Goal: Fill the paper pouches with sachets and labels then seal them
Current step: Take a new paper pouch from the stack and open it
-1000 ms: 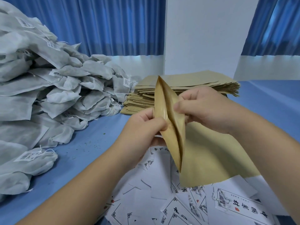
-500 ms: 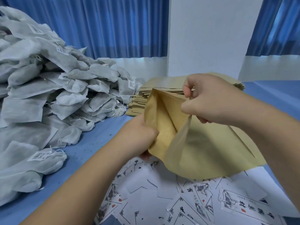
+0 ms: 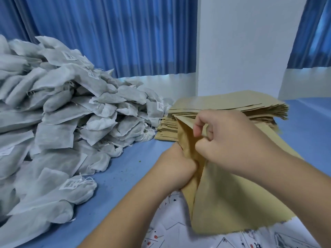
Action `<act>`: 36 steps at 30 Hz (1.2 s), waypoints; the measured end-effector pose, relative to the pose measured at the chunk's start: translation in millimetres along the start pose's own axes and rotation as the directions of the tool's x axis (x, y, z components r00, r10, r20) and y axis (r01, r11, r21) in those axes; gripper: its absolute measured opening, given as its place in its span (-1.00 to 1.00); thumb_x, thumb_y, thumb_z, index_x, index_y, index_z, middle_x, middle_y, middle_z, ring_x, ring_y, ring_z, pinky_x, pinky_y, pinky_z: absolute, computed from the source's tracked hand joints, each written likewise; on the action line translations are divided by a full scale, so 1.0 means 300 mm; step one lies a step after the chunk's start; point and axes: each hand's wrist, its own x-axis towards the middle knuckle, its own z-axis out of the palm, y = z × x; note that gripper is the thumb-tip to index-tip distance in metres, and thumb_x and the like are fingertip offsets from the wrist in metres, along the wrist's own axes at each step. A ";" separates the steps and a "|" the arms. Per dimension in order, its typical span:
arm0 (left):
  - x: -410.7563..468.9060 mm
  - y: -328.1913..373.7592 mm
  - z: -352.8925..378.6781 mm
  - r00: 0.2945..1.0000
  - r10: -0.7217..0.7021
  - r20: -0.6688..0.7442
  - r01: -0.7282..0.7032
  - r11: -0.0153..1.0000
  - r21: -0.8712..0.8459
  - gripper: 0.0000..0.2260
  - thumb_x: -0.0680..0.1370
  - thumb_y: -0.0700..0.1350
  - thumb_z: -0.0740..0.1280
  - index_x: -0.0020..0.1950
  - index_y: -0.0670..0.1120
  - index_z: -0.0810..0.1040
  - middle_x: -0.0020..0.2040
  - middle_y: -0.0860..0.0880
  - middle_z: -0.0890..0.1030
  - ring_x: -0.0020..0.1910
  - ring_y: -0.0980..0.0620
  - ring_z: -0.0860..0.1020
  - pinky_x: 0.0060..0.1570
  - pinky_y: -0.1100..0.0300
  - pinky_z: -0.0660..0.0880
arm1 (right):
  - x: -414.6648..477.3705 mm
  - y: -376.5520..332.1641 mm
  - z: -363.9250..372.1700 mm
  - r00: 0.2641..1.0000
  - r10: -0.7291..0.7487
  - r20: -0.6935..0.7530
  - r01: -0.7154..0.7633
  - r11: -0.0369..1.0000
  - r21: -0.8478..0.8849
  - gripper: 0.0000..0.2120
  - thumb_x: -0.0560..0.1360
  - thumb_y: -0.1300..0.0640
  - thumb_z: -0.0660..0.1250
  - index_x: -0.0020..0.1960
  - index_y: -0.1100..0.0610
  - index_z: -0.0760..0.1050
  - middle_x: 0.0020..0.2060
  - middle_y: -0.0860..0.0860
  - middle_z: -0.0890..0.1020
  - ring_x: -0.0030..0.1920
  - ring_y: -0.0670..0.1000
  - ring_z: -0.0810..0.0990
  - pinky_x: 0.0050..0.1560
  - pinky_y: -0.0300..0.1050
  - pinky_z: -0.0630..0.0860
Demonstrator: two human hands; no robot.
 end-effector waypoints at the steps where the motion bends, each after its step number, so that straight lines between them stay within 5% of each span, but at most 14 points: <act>1: 0.002 -0.002 -0.008 1.000 -0.008 0.010 0.008 1.000 -0.018 -0.73 0.37 0.03 0.23 0.05 0.10 0.53 -0.07 0.01 0.64 -0.07 0.01 0.60 -0.21 0.17 0.52 | 0.008 -0.007 -0.006 1.000 -0.004 -0.004 0.004 1.000 -0.018 -0.84 0.28 0.26 0.28 -0.30 0.01 0.41 -0.44 -0.46 0.44 -0.35 -0.28 0.42 -0.37 -0.35 0.35; 8: 0.031 -0.034 -0.052 0.996 0.074 -0.041 -0.079 0.989 -0.126 -0.86 0.32 0.03 0.12 -0.28 0.05 0.44 -0.56 0.16 0.45 -0.50 0.19 0.37 -0.53 0.31 0.26 | 0.121 -0.043 0.043 0.993 -0.038 0.109 0.038 0.999 0.003 -0.86 0.26 0.26 0.31 -0.32 0.03 0.42 -0.51 -0.44 0.44 -0.40 -0.33 0.43 -0.38 -0.43 0.34; 12: 0.046 -0.057 -0.032 0.999 0.024 -0.045 -0.032 0.983 -0.180 -0.86 0.34 0.03 0.18 -0.15 0.03 0.41 -0.42 0.08 0.45 -0.38 -0.09 0.49 -0.42 0.20 0.33 | 0.151 0.034 0.107 0.992 0.082 0.101 -0.090 0.993 0.078 -0.86 0.28 0.27 0.33 -0.34 0.05 0.45 -0.58 -0.28 0.46 -0.51 -0.23 0.41 -0.49 -0.28 0.26; 16: 0.047 -0.069 -0.048 0.998 -0.028 -0.056 0.011 0.961 -0.277 -0.87 0.46 -0.04 0.30 -0.02 0.11 0.44 -0.38 0.06 0.53 -0.47 0.04 0.51 -0.50 0.28 0.34 | 0.171 0.102 0.136 0.987 0.159 0.038 -0.164 0.967 0.195 -0.82 0.31 0.33 0.30 -0.36 0.07 0.47 -0.65 -0.09 0.39 -0.60 -0.12 0.35 -0.47 -0.21 0.30; 19: 0.053 -0.055 -0.105 0.969 -0.029 -0.246 -0.061 0.935 -0.350 -0.93 0.52 -0.05 0.31 -0.03 0.10 0.48 -0.36 0.08 0.54 -0.49 0.11 0.52 -0.54 0.34 0.32 | 0.173 0.121 0.140 0.985 0.173 0.014 -0.169 0.935 0.313 -0.81 0.32 0.36 0.29 -0.33 0.09 0.48 -0.65 -0.05 0.35 -0.59 -0.08 0.30 -0.38 -0.14 0.31; 21: 0.065 -0.053 -0.169 0.890 0.025 -0.456 -0.149 0.960 -0.239 -0.97 0.52 -0.06 0.30 -0.05 0.06 0.51 -0.32 0.09 0.56 -0.40 0.11 0.54 -0.43 0.31 0.36 | 0.169 0.122 0.148 0.986 0.164 0.034 -0.165 0.920 0.355 -0.80 0.33 0.37 0.28 -0.31 0.09 0.49 -0.62 -0.03 0.34 -0.56 -0.02 0.31 -0.36 -0.11 0.33; 23: 0.081 -0.051 -0.257 0.784 0.196 -0.589 -0.150 0.981 0.126 -0.95 0.52 -0.10 0.29 -0.04 0.03 0.51 -0.22 0.11 0.57 -0.22 0.12 0.55 -0.27 0.28 0.41 | 0.167 0.121 0.157 0.989 0.139 0.054 -0.149 0.918 0.367 -0.79 0.34 0.36 0.28 -0.31 0.06 0.49 -0.61 -0.04 0.34 -0.54 -0.02 0.32 -0.35 -0.11 0.34; 24: 0.090 -0.048 -0.308 0.750 0.304 -0.588 -0.099 0.930 0.354 -0.88 0.51 -0.14 0.28 0.03 0.00 0.51 -0.10 0.07 0.56 -0.11 0.07 0.54 -0.17 0.22 0.45 | 0.167 0.121 0.159 0.990 0.129 0.058 -0.142 0.919 0.368 -0.78 0.34 0.35 0.28 -0.31 0.04 0.49 -0.61 -0.04 0.35 -0.54 -0.01 0.32 -0.35 -0.11 0.34; 26: 0.116 -0.044 -0.418 0.749 0.456 -0.480 0.075 0.662 0.746 -0.73 0.49 -0.20 0.26 0.18 -0.07 0.46 0.10 -0.04 0.47 0.06 -0.09 0.49 -0.11 0.03 0.46 | 0.171 0.124 0.157 0.991 0.121 0.063 -0.136 0.914 0.383 -0.78 0.34 0.35 0.27 -0.30 0.03 0.50 -0.60 -0.04 0.35 -0.53 -0.01 0.32 -0.35 -0.11 0.34; 28: 0.146 -0.044 -0.529 0.831 0.450 -0.328 0.206 0.298 0.932 -0.62 0.48 -0.17 0.28 0.29 -0.06 0.38 0.20 -0.07 0.38 0.14 -0.13 0.43 -0.17 0.06 0.40 | 0.174 0.131 0.151 0.990 0.122 0.067 -0.139 0.905 0.402 -0.78 0.35 0.35 0.28 -0.29 0.03 0.52 -0.60 -0.04 0.34 -0.53 -0.02 0.31 -0.36 -0.12 0.33; 30: 0.175 -0.059 -0.622 0.913 0.362 -0.187 0.188 0.034 0.982 -0.53 0.51 -0.15 0.27 0.40 -0.01 0.29 0.32 -0.05 0.30 0.18 -0.11 0.41 -0.12 0.09 0.38 | 0.175 0.138 0.145 0.989 0.129 0.069 -0.146 0.899 0.412 -0.77 0.35 0.35 0.27 -0.28 0.04 0.52 -0.59 -0.04 0.34 -0.53 -0.02 0.32 -0.38 -0.13 0.35; 32: 0.201 -0.090 -0.682 0.965 0.239 -0.105 0.131 -0.096 0.987 -0.48 0.54 -0.13 0.26 0.47 0.05 0.19 0.40 -0.01 0.24 0.22 -0.09 0.41 -0.12 0.11 0.36 | 0.176 0.143 0.141 0.988 0.135 0.073 -0.153 0.894 0.421 -0.77 0.36 0.37 0.26 -0.26 0.05 0.52 -0.60 -0.04 0.35 -0.54 -0.01 0.33 -0.39 -0.13 0.37; 36: 0.242 -0.122 -0.708 0.972 0.193 -0.131 0.151 -0.092 0.984 -0.45 0.53 -0.03 0.28 0.48 0.07 0.16 0.35 0.06 0.31 0.18 -0.08 0.46 -0.21 0.10 0.35 | 0.178 0.149 0.139 0.988 0.129 0.084 -0.153 0.894 0.421 -0.76 0.37 0.38 0.25 -0.25 0.06 0.52 -0.61 -0.04 0.35 -0.57 -0.03 0.34 -0.46 -0.20 0.38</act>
